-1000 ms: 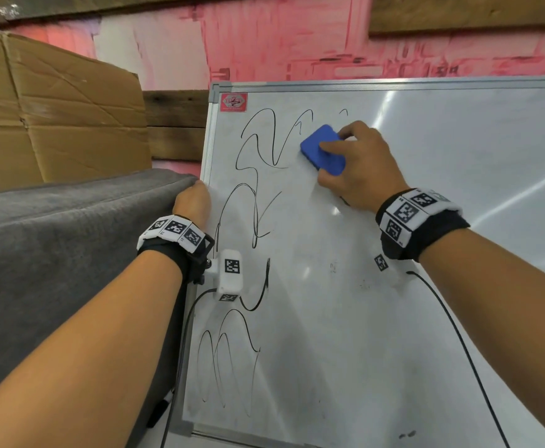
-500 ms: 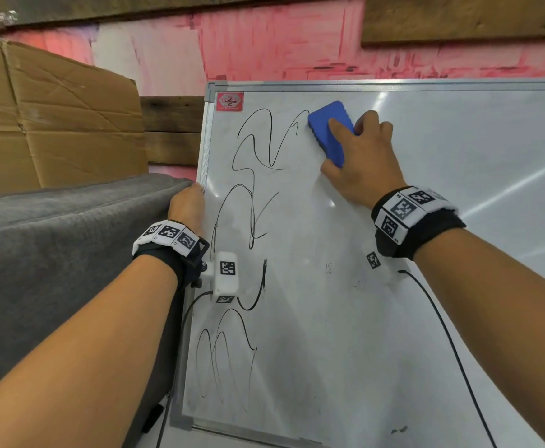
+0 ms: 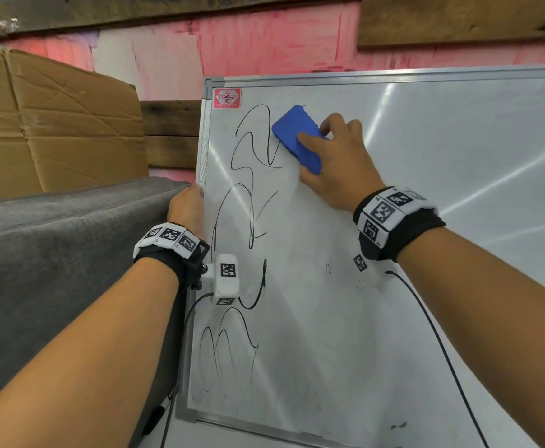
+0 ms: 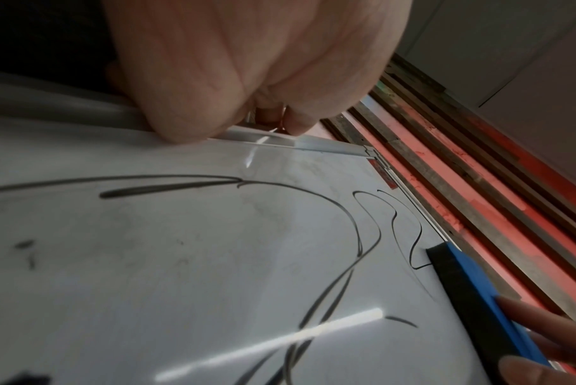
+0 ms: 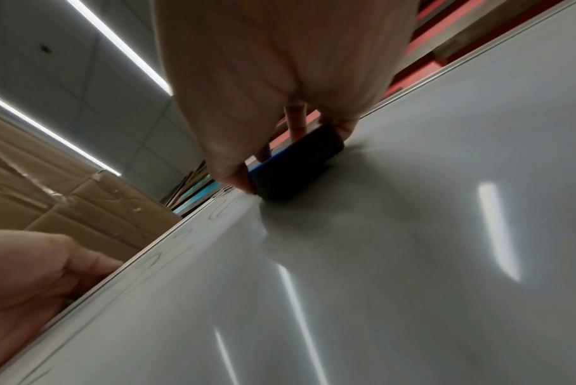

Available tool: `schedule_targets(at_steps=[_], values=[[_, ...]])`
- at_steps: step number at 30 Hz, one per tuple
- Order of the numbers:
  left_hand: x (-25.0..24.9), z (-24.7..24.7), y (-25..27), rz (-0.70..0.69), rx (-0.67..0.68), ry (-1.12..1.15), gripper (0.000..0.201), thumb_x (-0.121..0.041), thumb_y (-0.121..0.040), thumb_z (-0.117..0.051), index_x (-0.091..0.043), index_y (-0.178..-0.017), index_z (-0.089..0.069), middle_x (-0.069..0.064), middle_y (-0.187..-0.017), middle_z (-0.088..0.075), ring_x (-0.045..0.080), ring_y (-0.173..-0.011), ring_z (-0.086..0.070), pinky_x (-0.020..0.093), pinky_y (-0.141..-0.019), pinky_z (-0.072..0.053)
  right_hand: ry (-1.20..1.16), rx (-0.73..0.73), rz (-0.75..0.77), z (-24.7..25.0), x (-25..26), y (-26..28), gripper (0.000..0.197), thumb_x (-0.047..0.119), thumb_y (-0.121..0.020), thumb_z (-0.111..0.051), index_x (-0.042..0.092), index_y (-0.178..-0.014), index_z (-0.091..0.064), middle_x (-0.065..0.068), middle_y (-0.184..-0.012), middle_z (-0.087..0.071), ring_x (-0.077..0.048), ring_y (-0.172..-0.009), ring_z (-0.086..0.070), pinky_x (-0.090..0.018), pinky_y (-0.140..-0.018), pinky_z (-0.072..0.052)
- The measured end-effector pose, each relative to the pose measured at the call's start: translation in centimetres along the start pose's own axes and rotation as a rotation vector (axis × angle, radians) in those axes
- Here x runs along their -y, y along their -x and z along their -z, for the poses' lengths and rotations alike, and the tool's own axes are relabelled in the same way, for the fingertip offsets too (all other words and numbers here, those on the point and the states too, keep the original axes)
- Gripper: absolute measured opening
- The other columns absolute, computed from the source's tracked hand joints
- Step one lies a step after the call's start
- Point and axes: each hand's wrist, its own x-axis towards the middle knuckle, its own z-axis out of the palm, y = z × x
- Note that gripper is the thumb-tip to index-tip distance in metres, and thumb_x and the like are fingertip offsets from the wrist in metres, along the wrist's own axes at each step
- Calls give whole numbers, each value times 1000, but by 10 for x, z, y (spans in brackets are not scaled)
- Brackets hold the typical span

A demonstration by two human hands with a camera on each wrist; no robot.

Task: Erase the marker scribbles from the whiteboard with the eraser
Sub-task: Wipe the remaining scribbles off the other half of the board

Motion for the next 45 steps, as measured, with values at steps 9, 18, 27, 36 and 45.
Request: schedule_targets(at_steps=[9,18,27,36,45], values=[[-1,2,6,24,-17,49,23,-8,-98,-42,-2,-115,-57,16,-101,-56,22,-87,-51,30,-69,-40,-37,-45,-82,2,8,-9,43,35,-87,-63,17,-125,-60,-14,-120,-43,-35,-105,-39,-44,-91,-44],[-8,7,16,-20,-25,-99,26,-6,-97,-43,2,-118,-56,21,-120,-60,23,-91,-56,32,-76,-45,-26,-131,-138,3,3,-15,42,38,-85,-64,17,-121,-63,-14,-118,-45,-37,-105,-41,-42,-89,-46],[-7,3,17,12,26,53,23,-31,-97,-44,-29,-74,-48,3,-97,-54,18,-78,-52,35,-77,-43,-3,14,48,-19,29,4,43,35,-85,-65,17,-123,-64,-14,-118,-47,-37,-104,-41,-47,-87,-47],[-12,6,20,-5,39,-28,26,-26,-95,-40,-21,-73,-53,9,-96,-63,28,-86,-59,36,-82,-50,38,-164,-120,-18,27,-21,44,35,-89,-53,18,-130,-55,-16,-125,-44,-39,-109,-40,-47,-90,-44],[-11,6,23,1,46,32,19,-38,-87,-43,-29,-72,-49,4,-97,-56,21,-90,-51,41,-88,-50,151,20,-36,-19,44,-19,66,36,-85,-57,23,-147,-36,-16,-135,-35,-40,-113,-35,-44,-90,-36]])
